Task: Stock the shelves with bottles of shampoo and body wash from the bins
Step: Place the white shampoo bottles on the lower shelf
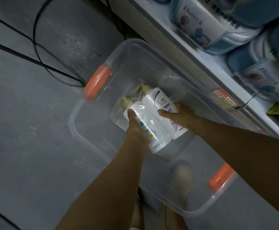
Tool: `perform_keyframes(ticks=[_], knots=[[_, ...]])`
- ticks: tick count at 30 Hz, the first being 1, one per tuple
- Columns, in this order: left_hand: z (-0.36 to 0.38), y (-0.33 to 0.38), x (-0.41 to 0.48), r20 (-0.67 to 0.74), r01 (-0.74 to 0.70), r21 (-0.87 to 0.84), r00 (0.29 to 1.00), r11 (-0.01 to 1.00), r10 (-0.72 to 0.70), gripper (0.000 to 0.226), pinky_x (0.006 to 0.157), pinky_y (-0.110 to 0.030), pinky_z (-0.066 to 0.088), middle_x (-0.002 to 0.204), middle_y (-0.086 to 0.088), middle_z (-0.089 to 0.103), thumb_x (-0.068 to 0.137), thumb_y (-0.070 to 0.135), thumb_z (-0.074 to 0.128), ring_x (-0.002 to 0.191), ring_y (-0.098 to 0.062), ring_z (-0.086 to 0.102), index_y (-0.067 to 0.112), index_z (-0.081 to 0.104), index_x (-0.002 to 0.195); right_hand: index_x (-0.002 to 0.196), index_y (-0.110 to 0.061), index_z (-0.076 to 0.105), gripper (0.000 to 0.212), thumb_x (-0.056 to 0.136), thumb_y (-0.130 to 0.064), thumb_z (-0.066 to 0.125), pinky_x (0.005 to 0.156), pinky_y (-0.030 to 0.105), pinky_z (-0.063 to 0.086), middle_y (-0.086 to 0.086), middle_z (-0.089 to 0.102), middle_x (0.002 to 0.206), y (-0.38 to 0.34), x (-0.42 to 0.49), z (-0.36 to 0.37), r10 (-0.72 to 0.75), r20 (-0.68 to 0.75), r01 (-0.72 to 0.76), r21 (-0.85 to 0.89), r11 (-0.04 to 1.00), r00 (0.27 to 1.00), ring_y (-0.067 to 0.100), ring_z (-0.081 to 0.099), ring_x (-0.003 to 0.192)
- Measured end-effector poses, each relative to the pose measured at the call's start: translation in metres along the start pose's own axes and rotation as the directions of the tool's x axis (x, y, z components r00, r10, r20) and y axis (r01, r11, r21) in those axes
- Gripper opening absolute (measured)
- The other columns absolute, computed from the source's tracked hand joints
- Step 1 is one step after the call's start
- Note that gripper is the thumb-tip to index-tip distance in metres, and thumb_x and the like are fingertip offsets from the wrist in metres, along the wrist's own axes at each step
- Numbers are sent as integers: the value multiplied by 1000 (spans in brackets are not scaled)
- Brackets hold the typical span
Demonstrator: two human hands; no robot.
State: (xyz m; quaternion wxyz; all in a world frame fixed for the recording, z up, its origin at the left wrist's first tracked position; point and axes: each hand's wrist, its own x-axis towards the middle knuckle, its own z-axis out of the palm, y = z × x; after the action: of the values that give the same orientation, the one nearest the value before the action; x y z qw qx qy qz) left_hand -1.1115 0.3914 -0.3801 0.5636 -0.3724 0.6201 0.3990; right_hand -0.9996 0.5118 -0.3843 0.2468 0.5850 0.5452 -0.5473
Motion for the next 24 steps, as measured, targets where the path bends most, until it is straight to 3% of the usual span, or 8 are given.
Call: perform_keyframes(ticks=[2, 3, 7, 10, 12, 17, 21, 24], knots=[[-4, 2, 5, 21, -20, 11, 1000, 1000, 19, 120, 102, -57, 48, 129, -6, 66, 40, 91, 70, 116, -33, 65, 25, 53, 139, 104, -18, 60, 53, 73, -56, 79, 76, 32, 58, 1, 70, 87, -3, -4, -2, -20, 41, 14, 125, 992, 999, 15, 68, 76], [-6, 3, 7, 17, -24, 19, 1000, 1000, 24, 118, 97, -60, 50, 118, -8, 72, 35, 87, 77, 105, -35, 70, 23, 58, 132, 98, -17, 61, 44, 74, -49, 81, 69, 29, 58, 2, 71, 81, -4, -8, 0, -22, 48, 13, 180, 984, 999, 14, 68, 68], [-9, 10, -24, -69, -70, 157, 994, 985, 82, 84, 84, -49, 59, 97, -9, 76, 51, 69, 86, 86, -29, 74, 15, 66, 111, 104, -16, 60, 42, 75, -35, 84, 49, 17, 51, -2, 69, 79, -4, -28, 3, 21, 29, -30, 354, 935, 999, 7, 68, 61], [-13, 13, -35, -43, -43, 227, 998, 973, 54, 92, 80, -51, 60, 95, -10, 77, 42, 61, 93, 84, -30, 75, 14, 65, 116, 112, -13, 65, 58, 67, -43, 87, 70, 24, 56, 2, 73, 98, -8, -51, 3, 70, 13, -69, 421, 904, 997, 15, 71, 84], [-16, 15, -51, -12, -34, 267, 999, 963, 38, 85, 80, -55, 60, 95, -12, 77, 45, 55, 94, 84, -33, 75, 13, 66, 114, 117, -12, 66, 73, 59, -51, 87, 81, 32, 58, 7, 73, 105, -11, -68, 2, 92, 16, -91, 414, 906, 996, 20, 72, 89], [-22, 23, -104, 1, -33, 322, 999, 946, 34, 69, 77, -49, 62, 95, -13, 76, 58, 44, 94, 85, -29, 75, 9, 67, 111, 114, -12, 68, 59, 70, -49, 83, 84, 38, 59, 9, 74, 101, -24, -120, -13, 97, 63, -115, 411, 904, 993, 24, 72, 89], [-28, 34, -160, 65, -105, 411, 994, 906, 85, 66, 78, -47, 61, 95, -12, 76, 61, 43, 93, 83, -28, 75, 9, 67, 111, 107, -14, 68, 45, 76, -44, 80, 67, 31, 57, 9, 76, 91, -31, -175, -27, 57, 97, -98, 485, 869, 994, 23, 74, 79], [-36, 42, -208, 131, -213, 494, 977, 843, 170, 56, 74, -39, 62, 99, -12, 76, 65, 41, 91, 82, -25, 75, 11, 67, 106, 113, -15, 67, 56, 69, -47, 80, 82, 44, 59, 10, 77, 94, -33, -223, -28, 36, 117, -98, 583, 807, 992, 28, 75, 86]])
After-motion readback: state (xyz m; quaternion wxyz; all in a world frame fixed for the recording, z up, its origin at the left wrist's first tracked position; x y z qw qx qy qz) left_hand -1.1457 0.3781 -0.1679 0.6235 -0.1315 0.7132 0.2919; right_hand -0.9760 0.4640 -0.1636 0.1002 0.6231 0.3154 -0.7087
